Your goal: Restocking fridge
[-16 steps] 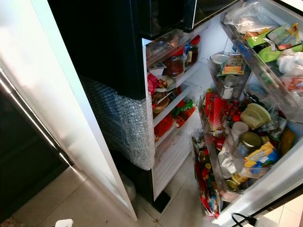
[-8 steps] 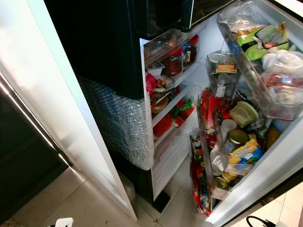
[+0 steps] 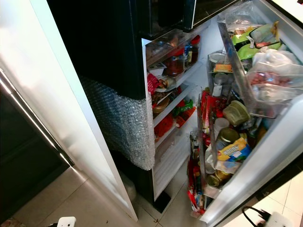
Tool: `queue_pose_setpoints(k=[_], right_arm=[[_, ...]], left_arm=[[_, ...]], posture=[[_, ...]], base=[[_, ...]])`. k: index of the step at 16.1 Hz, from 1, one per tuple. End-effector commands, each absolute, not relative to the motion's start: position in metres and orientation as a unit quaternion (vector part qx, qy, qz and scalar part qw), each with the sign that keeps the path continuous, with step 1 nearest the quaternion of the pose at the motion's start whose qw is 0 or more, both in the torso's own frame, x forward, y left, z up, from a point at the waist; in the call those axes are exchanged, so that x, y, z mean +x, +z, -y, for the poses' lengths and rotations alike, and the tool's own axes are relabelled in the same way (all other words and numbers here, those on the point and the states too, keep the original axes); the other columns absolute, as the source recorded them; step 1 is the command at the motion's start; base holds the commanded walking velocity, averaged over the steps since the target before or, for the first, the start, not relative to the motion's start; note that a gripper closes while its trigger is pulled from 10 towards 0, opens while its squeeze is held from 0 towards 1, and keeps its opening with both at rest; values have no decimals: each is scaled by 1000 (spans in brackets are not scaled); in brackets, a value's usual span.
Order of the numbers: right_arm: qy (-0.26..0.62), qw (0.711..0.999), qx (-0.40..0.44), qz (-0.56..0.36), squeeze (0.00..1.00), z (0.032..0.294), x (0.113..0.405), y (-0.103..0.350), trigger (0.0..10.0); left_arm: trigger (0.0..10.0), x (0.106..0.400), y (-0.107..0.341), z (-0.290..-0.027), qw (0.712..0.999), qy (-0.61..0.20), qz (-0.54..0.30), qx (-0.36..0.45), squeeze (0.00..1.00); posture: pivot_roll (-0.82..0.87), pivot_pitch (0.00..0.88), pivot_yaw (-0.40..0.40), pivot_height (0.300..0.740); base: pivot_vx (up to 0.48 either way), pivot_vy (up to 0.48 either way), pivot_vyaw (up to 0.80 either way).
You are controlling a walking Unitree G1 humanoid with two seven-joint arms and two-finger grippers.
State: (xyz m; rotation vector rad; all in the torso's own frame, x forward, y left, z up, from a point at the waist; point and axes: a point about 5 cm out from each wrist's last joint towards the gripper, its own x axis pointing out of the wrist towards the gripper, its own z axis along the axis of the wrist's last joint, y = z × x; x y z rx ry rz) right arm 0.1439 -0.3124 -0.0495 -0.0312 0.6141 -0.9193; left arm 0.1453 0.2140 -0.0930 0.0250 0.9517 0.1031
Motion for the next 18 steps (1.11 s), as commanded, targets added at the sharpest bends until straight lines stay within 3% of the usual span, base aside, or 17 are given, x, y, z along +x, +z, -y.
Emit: queue_pose_setpoints(k=[1,6,11,13,16,18], right_arm=[[-425,861,-3,-279,0,309,149,-48,10000],[-370,887,11,-276,0,295,160,-51,10000],[-213,936,31,-279,0,256,187,-54,10000],[-171,941,49,-288,0,242,193,-56,10000],[-31,947,79,-310,0,200,200,-63,10000],[4,942,91,-322,0,190,198,-66,10000]], left_arm=[[10000,142,-94,-215,885,50,-463,14,0],[10000,140,-95,-215,883,48,-466,16,0],[10000,139,-95,-215,883,47,-467,18,0],[10000,140,-95,-215,884,47,-466,18,0],[10000,142,-94,-212,886,44,-462,18,0],[10000,143,-94,-211,887,42,-460,18,0]], posture=[[-90,0,35,740],[-85,0,35,740],[-87,6,35,740],[-83,7,32,740],[-83,9,31,740],[-86,13,28,740]], base=[[0,0,0],[0,0,0],[0,0,0],[0,0,0],[0,0,0],[0,0,0]])
